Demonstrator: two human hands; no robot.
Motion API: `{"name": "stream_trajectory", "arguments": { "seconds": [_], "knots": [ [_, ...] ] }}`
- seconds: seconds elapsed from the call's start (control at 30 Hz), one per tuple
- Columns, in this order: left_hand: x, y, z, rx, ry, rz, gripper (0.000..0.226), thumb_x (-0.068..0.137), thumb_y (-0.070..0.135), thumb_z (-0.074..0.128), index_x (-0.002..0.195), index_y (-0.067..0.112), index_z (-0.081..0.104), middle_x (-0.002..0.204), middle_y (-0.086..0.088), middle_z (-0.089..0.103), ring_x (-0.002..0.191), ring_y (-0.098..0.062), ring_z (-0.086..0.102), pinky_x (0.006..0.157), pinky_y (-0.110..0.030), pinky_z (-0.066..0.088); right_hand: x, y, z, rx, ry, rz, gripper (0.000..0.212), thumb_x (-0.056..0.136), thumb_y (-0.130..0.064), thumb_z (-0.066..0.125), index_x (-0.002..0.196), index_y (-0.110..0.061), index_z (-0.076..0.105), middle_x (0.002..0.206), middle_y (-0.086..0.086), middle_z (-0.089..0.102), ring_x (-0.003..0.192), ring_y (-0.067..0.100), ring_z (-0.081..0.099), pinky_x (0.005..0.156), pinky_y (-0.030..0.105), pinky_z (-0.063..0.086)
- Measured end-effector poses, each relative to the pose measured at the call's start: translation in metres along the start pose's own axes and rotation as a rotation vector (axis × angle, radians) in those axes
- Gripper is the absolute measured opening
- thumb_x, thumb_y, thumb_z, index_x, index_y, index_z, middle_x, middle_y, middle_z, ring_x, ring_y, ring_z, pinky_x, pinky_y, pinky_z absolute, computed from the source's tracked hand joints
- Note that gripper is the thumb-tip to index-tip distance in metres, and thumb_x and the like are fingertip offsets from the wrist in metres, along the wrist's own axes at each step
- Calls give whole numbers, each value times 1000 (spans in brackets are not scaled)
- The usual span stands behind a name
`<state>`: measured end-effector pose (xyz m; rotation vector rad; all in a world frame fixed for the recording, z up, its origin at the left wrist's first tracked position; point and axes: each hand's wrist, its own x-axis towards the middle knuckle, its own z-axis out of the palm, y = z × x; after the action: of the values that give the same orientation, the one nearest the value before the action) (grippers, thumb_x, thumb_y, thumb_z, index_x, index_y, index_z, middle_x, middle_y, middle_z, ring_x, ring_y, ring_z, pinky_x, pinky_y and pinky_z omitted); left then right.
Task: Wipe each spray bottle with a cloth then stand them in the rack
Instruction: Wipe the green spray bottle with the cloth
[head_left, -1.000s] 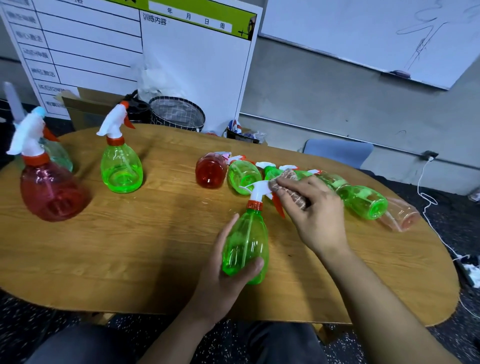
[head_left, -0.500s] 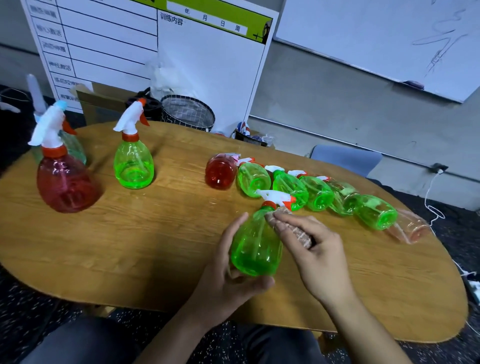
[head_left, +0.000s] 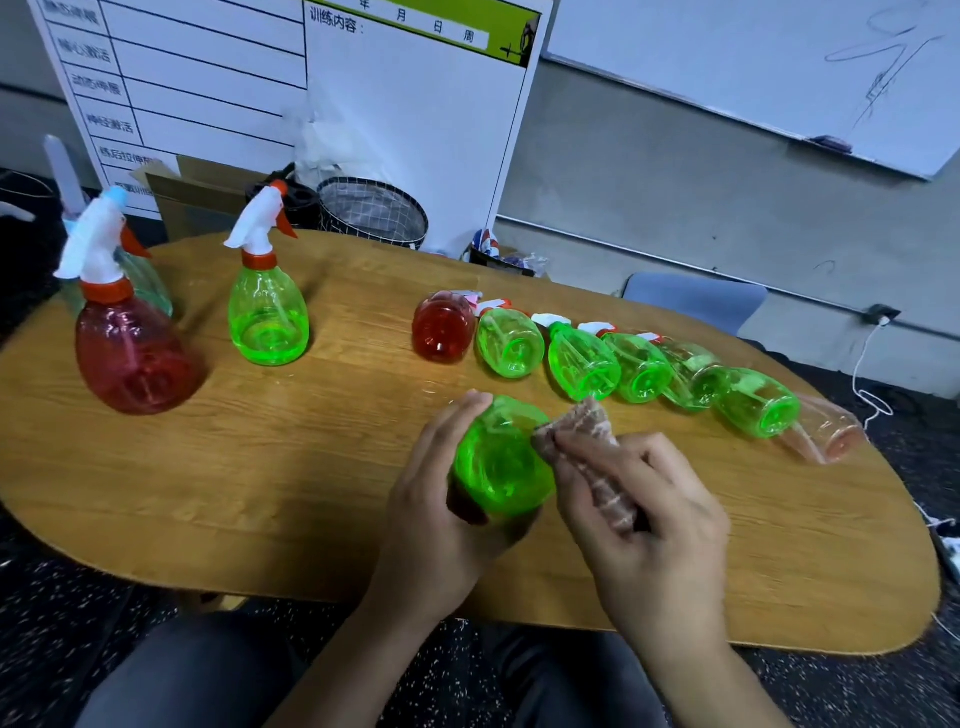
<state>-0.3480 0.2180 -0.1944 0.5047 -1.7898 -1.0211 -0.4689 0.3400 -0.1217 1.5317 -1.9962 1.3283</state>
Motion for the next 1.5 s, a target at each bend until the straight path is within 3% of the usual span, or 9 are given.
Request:
{"name": "stream_trajectory", "arguments": {
  "seconds": [0.13, 0.23, 0.3, 0.53, 0.8, 0.97, 1.17, 1.37, 1.5],
  "knots": [
    [1, 2, 4, 27, 12, 41, 91, 76, 43, 89, 155, 29, 46, 156, 4, 53, 148, -10, 48, 116, -16, 36, -13, 1, 3, -166, 35, -34, 17, 95, -34, 72, 108, -27, 81, 89, -7, 60, 72, 11, 62, 56, 35, 52],
    [0, 0, 7, 67, 14, 32, 96, 74, 30, 97, 156, 29, 47, 158, 4, 52, 150, -7, 45, 115, -11, 34, -8, -3, 11, -176, 39, -27, 17, 96, -34, 73, 110, -28, 81, 91, -7, 61, 72, 14, 64, 53, 37, 53],
    [0, -1, 9, 78, 11, 17, 92, 76, 34, 91, 156, 32, 45, 160, 5, 51, 152, -8, 43, 115, -9, 31, -5, -8, 18, -170, 47, -37, 17, 97, -35, 72, 109, -28, 81, 92, -6, 63, 73, 14, 65, 52, 37, 52],
    [2, 1, 3, 64, 7, 7, 70, 91, 36, 64, 157, 22, 45, 159, 2, 51, 151, -13, 45, 121, -24, 37, -15, -15, 26, -176, -52, -144, 15, 97, -36, 71, 109, -34, 81, 97, -7, 67, 71, 16, 68, 51, 34, 53],
    [3, -2, 2, 55, 55, -13, 90, 76, 36, 88, 155, 18, 49, 156, 1, 54, 148, -17, 49, 120, -28, 40, -18, 7, -4, -220, -79, -57, 17, 96, -36, 72, 111, -33, 80, 91, -11, 60, 67, 8, 60, 51, 35, 51],
    [1, 1, 6, 76, 18, -4, 93, 76, 32, 94, 156, 21, 48, 156, 0, 54, 149, -16, 48, 116, -14, 36, 2, -5, 9, -192, -4, -47, 16, 97, -34, 73, 110, -29, 81, 92, -8, 62, 72, 12, 63, 52, 36, 51],
    [3, 2, 1, 55, 28, -27, 76, 85, 34, 67, 156, 20, 47, 158, 6, 50, 151, -6, 43, 119, -15, 32, -9, -14, 26, -195, -66, -159, 15, 98, -38, 70, 107, -34, 81, 96, -6, 67, 70, 17, 68, 48, 34, 53],
    [3, -2, -2, 52, 38, -45, 92, 74, 27, 92, 155, 20, 49, 156, 3, 53, 149, -11, 46, 120, -24, 38, -18, 1, 5, -225, -94, -96, 17, 95, -35, 74, 111, -34, 80, 93, -11, 63, 68, 12, 64, 48, 34, 51],
    [1, -3, 3, 80, 17, -22, 95, 75, 25, 96, 157, 18, 49, 157, 2, 52, 150, -17, 46, 120, -29, 40, -3, 0, 3, -232, -46, -59, 17, 95, -34, 74, 111, -32, 80, 92, -9, 60, 70, 13, 64, 51, 34, 51]
  ]
}}
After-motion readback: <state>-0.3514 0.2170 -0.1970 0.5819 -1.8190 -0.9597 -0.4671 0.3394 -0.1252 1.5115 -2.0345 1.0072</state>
